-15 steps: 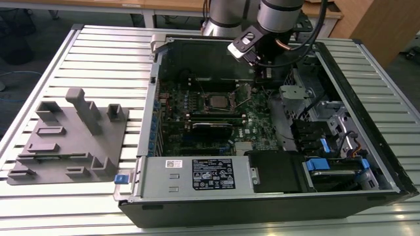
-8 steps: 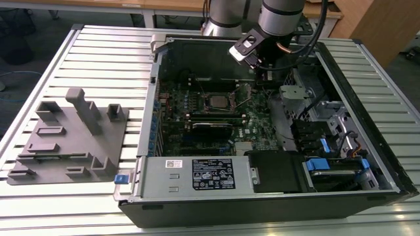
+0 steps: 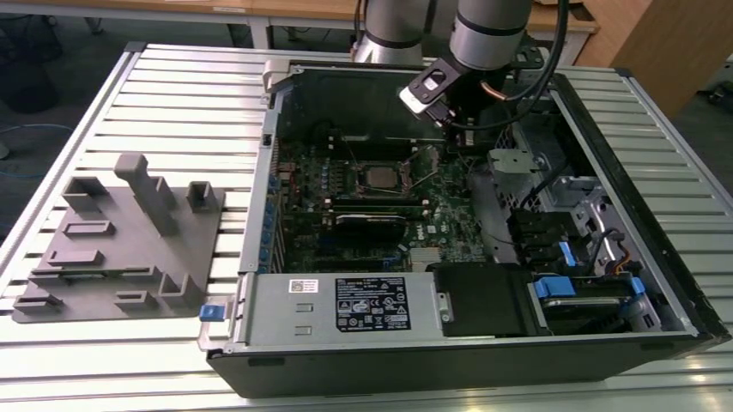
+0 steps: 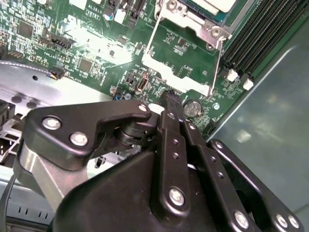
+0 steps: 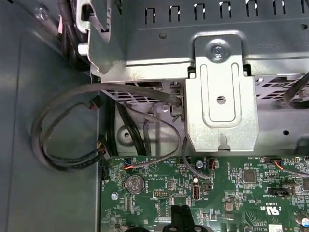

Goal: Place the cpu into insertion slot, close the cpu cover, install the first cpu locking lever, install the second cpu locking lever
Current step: 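Close the cpu cover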

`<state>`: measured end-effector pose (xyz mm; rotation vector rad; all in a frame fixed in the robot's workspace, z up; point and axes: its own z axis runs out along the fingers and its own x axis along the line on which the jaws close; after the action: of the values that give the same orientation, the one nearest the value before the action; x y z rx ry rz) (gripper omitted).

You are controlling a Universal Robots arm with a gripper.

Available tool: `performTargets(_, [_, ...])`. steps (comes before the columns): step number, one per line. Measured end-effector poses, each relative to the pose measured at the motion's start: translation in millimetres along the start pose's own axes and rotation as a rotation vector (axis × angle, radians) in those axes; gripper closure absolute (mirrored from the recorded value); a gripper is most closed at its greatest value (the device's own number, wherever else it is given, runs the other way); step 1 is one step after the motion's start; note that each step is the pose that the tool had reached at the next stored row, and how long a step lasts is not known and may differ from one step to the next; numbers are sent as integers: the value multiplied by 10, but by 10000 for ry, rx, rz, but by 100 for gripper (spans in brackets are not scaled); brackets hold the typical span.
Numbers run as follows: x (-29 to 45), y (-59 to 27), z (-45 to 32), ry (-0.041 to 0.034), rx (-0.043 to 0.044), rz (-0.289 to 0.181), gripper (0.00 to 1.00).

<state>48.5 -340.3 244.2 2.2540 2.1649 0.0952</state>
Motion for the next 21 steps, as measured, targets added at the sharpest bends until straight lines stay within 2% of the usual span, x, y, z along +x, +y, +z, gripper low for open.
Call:
performTargets(3, [0, -14, 5, 4, -1, 0, 89])
performTargets(6, [-3, -86, 6, 2, -7, -1, 89])
performTargets(17, [-23, -558, 2, 7, -138, -4, 89])
performTargets(19, [-25, -614, 4, 9, -145, -4, 89])
performTargets(21, [-26, -631, 3, 7, -145, -3, 89])
